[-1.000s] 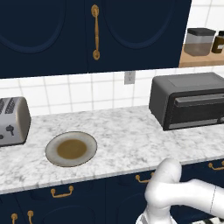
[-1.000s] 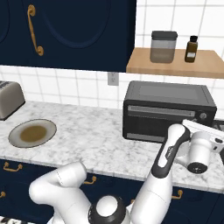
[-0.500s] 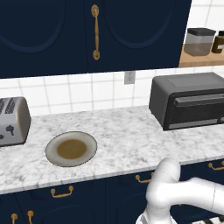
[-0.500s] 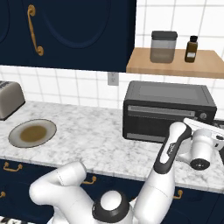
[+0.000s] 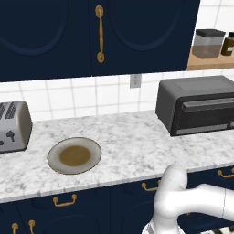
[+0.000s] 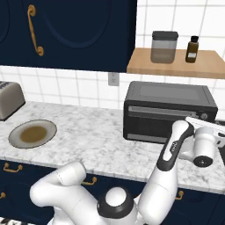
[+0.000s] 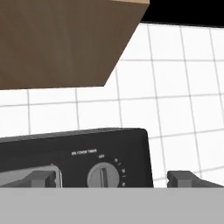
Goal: Pick up the kebab skewer and baguette bread, and place them inside the toaster oven. Close the toaster oven door and start by setting the timer.
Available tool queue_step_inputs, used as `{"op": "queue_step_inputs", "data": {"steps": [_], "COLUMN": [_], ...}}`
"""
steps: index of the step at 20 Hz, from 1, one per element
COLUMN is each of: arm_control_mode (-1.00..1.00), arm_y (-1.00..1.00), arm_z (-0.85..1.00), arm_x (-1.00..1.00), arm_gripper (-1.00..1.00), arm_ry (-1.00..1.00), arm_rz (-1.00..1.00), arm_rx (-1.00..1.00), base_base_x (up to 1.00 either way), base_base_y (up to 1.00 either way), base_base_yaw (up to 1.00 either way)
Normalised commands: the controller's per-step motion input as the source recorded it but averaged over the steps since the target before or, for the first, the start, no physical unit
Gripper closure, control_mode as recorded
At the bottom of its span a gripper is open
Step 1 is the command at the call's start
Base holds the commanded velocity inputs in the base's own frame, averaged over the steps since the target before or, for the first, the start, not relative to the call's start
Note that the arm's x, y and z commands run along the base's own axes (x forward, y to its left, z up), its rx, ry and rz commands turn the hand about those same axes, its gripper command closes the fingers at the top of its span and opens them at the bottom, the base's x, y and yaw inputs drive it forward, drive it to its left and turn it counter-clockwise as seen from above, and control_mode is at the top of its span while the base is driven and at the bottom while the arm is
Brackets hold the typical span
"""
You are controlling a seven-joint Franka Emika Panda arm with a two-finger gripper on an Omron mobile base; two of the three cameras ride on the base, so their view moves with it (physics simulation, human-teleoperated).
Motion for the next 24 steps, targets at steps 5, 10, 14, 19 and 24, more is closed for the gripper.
{"op": "queue_step_inputs", "data": {"steps": [5,10,14,19,24], "arm_control_mode": [-1.00,-1.00,-1.00,-1.00,-1.00], "arm_y": [-0.07,-0.13,-0.07,0.00,0.02], "arm_z": [-0.03,0.00,-0.04,-0.14,-0.04], "arm_x": [0.10,0.06,0.01,0.00,0.06], "arm_gripper": [-1.00,-1.00,-1.00,-1.00,-1.00], "arm_ry": [0.01,0.00,0.00,0.00,0.00], "arm_rz": [0.02,0.03,0.00,0.00,0.00], "arm_rx": [-0.08,-0.06,-0.07,-0.09,-0.08], "base_base_x": [0.00,0.00,0.00,0.00,0.00], "base_base_y": [0.00,0.00,0.00,0.00,0.00], "base_base_yaw": [0.00,0.00,0.00,0.00,0.00]}}
